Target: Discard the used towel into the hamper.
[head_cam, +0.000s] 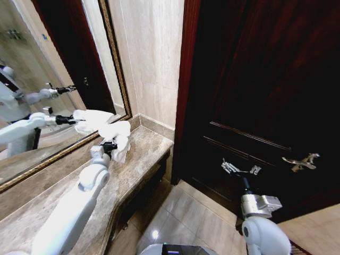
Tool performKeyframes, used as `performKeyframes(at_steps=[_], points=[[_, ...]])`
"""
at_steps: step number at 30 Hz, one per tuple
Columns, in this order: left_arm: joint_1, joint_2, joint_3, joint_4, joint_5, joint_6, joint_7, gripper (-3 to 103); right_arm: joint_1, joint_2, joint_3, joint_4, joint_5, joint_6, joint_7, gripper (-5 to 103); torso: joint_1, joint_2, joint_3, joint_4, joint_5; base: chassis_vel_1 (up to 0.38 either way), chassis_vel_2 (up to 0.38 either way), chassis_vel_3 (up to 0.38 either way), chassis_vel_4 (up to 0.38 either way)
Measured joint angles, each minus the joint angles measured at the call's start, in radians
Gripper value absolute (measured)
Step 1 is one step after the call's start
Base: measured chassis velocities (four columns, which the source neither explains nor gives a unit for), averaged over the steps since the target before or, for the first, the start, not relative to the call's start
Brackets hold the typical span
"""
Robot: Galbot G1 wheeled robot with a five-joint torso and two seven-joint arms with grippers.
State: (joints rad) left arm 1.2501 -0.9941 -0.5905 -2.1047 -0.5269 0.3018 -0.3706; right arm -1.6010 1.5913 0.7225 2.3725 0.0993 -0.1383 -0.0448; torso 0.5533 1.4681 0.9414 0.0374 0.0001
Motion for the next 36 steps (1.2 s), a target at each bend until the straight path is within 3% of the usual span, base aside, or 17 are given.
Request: performKeyframes(at_steps=[1,3,4,6,7,9,11,13,15,25,36], points=[[0.0,0.0,0.0,0.0,0.0,0.0,0.0,7,0.0,0.0,0.0,0.0,0.0,0.0,0.0,100,0.0,0.0,0.0,0.0,0.0,0.0,0.0,0.0,0.0],[0.069,-0.03,-0.021,-0.058,0.073,-0.084,0.04,7,0.004,-0.001,0.001,0.006,0.008,-0.006,0.005,100,0.0,0.0,0.0,-0.0002,0.0003,0.0,0.0,0.0,0.0],[0.069,-0.03,-0.021,-0.058,0.073,-0.084,0.04,7,0.004,-0.001,0.001,0.006,0.008,-0.006,0.005,100,0.0,0.0,0.0,-0.0002,0.0003,0.0,0.0,0.0,0.0],[0.132,-0.073,-0.03,-0.079,0.153,-0.183,0.097,7,-0.001,0.002,0.001,0.012,0.011,-0.006,0.005,100,0.0,0.0,0.0,-0.0003,0.0003,0.0,0.0,0.0,0.0],[0.132,-0.073,-0.03,-0.079,0.153,-0.183,0.097,7,-0.001,0.002,0.001,0.012,0.011,-0.006,0.005,100,0.0,0.0,0.0,-0.0003,0.0003,0.0,0.0,0.0,0.0],[0.207,-0.138,-0.03,-0.065,0.217,-0.329,0.166,7,-0.01,0.005,0.004,0.019,0.013,-0.005,0.004,100,0.0,0.0,0.0,-0.0001,-0.0002,0.0,0.0,0.0,0.0],[0.212,-0.142,-0.03,-0.063,0.219,-0.337,0.171,7,-0.01,0.005,0.004,0.02,0.013,-0.004,0.004,100,0.0,0.0,0.0,-0.0002,-0.0002,0.0,0.0,0.0,0.0],[0.275,-0.191,-0.029,-0.054,0.233,-0.431,0.22,7,-0.013,0.008,0.007,0.028,0.025,-0.005,0.004,100,0.0,0.0,0.0,-0.0001,-0.0001,0.0,0.0,0.0,0.0],[0.317,-0.223,-0.031,-0.059,0.239,-0.482,0.232,7,-0.016,0.014,0.005,0.05,0.059,-0.023,0.005,100,0.0,0.0,0.0,-0.0002,0.0,0.0,0.0,0.0,0.0],[0.395,-0.275,-0.038,-0.071,0.26,-0.512,0.239,7,-0.026,0.014,0.005,0.083,0.078,-0.047,0.0,100,0.0,0.0,0.0,-0.0002,0.0,0.0,0.0,0.0,0.0],[0.367,-0.266,-0.039,-0.079,0.255,-0.472,0.207,7,-0.023,0.009,0.011,0.08,0.069,-0.061,0.0,100,0.0,0.0,0.0,-0.0002,-0.0001,0.0,0.0,0.0,0.0]])
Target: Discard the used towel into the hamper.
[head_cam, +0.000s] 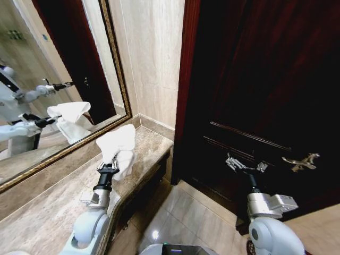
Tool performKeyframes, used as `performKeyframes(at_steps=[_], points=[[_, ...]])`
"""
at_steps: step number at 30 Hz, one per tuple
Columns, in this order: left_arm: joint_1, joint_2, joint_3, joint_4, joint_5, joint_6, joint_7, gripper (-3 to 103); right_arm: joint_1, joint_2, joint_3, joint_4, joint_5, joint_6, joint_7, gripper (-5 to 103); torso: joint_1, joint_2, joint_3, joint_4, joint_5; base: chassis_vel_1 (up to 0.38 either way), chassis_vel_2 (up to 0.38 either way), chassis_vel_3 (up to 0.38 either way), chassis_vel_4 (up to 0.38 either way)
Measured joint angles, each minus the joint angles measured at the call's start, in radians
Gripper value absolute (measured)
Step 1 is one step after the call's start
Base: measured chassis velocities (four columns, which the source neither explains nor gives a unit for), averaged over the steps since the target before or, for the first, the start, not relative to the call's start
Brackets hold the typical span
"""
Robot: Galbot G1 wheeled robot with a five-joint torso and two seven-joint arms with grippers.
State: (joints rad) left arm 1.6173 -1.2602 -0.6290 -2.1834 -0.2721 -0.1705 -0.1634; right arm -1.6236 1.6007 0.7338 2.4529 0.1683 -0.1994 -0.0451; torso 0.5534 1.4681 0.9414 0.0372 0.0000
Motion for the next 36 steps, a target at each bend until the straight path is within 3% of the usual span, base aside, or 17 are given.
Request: performKeyframes(at_steps=[23,36], points=[[0.021,-0.013,0.007,-0.013,0.029,0.004,-0.021,7,-0.029,-0.001,-0.009,-0.002,0.014,-0.001,-0.005,100,-0.001,0.0,0.0,0.0002,-0.0002,0.1,-0.095,-0.1,0.102],[0.017,-0.013,0.016,-0.012,0.038,-0.01,0.003,7,-0.027,-0.002,-0.016,-0.003,0.026,-0.002,-0.015,100,0.0,0.0,0.0,-0.0003,0.0001,0.112,-0.115,-0.117,0.103]])
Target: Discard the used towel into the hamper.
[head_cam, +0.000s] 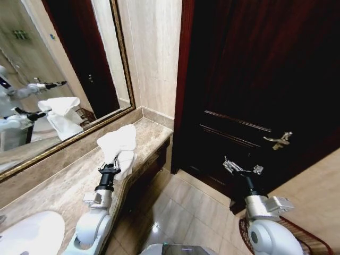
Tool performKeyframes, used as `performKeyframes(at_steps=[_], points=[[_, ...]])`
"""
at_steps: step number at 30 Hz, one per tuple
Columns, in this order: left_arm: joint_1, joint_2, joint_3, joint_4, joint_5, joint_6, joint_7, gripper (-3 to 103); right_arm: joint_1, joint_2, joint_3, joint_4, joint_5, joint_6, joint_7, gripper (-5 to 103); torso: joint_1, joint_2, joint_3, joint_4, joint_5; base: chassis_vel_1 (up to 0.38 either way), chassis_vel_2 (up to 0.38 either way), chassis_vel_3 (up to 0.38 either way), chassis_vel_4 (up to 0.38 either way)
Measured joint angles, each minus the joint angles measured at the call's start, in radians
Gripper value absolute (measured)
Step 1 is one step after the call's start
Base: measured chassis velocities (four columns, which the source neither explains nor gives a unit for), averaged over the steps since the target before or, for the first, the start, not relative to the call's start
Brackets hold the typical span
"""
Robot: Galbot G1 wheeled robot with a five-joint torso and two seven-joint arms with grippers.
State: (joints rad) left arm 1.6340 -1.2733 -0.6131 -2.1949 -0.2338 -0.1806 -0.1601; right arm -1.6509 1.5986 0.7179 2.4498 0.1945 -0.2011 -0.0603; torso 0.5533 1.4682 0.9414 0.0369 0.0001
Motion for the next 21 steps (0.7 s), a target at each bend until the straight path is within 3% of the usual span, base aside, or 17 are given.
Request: performKeyframes(at_steps=[9,21], points=[[0.008,-0.008,0.0,0.0,0.0,-0.014,0.004,7,-0.006,-0.001,-0.001,-0.002,0.0,0.0,-0.005,100,0.0,0.0,0.0,0.0003,0.0002,0.077,-0.139,-0.166,0.065],[0.006,-0.018,0.004,0.002,0.007,-0.014,0.007,7,-0.015,-0.003,0.005,-0.007,-0.004,0.023,-0.013,100,0.0,0.0,0.0,0.0003,0.0,-0.038,-0.14,-0.134,-0.021]])
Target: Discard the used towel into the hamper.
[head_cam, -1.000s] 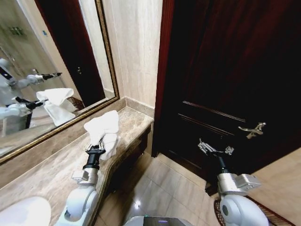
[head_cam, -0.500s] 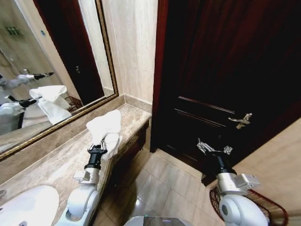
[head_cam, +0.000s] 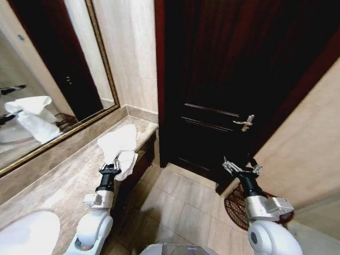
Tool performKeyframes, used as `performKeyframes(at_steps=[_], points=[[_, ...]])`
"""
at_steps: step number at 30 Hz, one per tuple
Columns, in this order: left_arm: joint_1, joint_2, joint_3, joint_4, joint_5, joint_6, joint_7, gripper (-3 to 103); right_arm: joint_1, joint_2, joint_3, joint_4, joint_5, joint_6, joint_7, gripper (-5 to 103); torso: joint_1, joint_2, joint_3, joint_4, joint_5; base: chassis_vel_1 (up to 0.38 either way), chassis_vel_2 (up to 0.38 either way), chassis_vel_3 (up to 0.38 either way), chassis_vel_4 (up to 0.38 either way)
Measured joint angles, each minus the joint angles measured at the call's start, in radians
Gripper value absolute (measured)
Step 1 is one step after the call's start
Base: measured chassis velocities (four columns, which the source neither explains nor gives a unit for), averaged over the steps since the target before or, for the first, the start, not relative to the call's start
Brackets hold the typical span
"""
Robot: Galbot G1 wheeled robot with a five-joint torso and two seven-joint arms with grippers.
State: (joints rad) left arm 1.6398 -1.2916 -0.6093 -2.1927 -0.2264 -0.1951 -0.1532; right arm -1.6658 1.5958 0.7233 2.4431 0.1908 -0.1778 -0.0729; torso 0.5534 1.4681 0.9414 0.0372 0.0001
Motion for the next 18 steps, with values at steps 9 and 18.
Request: performKeyframes(at_steps=[9,18], points=[[-0.001,0.0,-0.001,0.006,0.001,0.0,0.002,7,0.008,-0.001,0.0,-0.004,0.001,-0.001,-0.002,100,0.0,0.0,0.0,-0.0001,-0.0001,-0.144,-0.114,-0.095,-0.142],[-0.004,-0.003,0.0,0.014,0.002,-0.002,0.003,7,0.017,-0.006,0.002,-0.013,0.0,0.001,-0.007,100,0.0,0.0,0.0,-0.0001,-0.0005,-0.191,-0.205,-0.059,-0.058]])
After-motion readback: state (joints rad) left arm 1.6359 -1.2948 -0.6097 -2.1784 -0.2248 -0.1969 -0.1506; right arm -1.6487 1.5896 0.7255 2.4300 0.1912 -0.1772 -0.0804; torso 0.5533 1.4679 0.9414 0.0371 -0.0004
